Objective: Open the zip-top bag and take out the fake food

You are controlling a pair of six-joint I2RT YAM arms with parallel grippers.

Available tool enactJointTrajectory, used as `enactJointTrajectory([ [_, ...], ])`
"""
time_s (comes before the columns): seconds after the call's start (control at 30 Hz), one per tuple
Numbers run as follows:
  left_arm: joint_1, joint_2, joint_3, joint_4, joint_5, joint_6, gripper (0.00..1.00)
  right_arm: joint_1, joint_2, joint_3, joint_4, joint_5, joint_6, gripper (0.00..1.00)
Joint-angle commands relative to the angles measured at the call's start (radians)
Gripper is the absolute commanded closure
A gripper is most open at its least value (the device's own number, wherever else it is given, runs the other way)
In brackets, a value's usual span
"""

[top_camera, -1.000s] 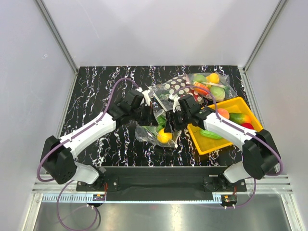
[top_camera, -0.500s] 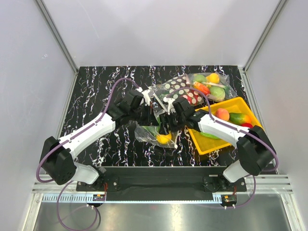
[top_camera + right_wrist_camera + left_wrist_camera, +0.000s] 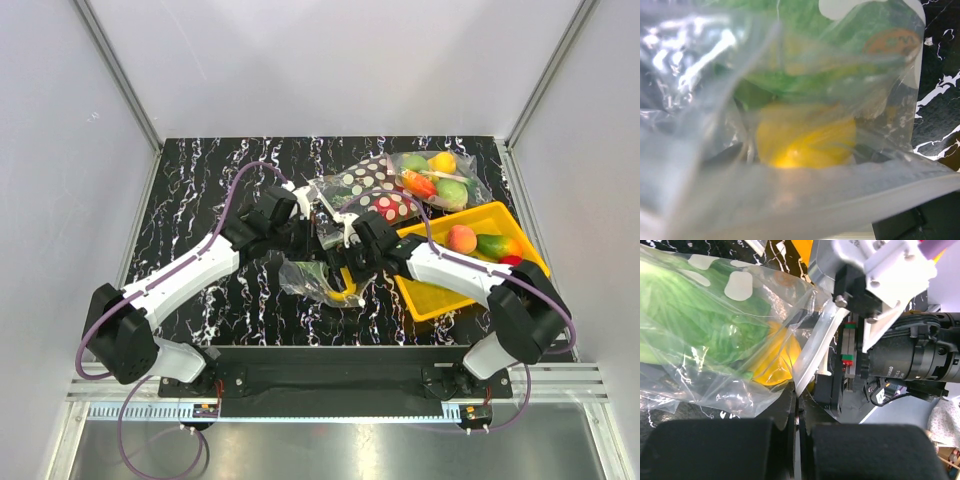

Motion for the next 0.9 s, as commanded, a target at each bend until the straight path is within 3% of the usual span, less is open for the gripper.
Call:
enactJointTrajectory([
  [0.0,-0.001,-0.033,0.003,0.052,0.041,0.002,1.00,0.014,0.047,0.003,0.046,0.023,-0.017,0.04],
  [0.17,-0.003,-0.031,0.007,0.057,0.049,0.002,1.00,0.012,0.085,0.024,0.084,0.030,-0.020,0.05],
  [0.3,-0.001,-0.036,-0.004,0.063,0.046,-0.001,1.00,0.014,0.107,0.035,0.092,0.033,-0.026,0.12],
  [0.33,-0.001,-0.037,-0.005,0.064,0.046,-0.003,1.00,0.014,0.107,0.037,0.086,0.034,-0.026,0.24],
  [0.43,-0.003,-0.033,-0.014,0.066,0.038,-0.012,1.00,0.014,0.075,0.040,0.066,0.049,-0.023,0.46],
  [0.57,-0.001,-0.022,-0.019,0.072,0.031,-0.026,1.00,0.014,-0.002,0.063,0.018,0.057,-0.014,0.64],
  [0.87,-0.003,0.036,0.027,0.055,0.008,-0.018,1.00,0.012,-0.158,0.129,-0.117,0.095,0.033,0.72],
])
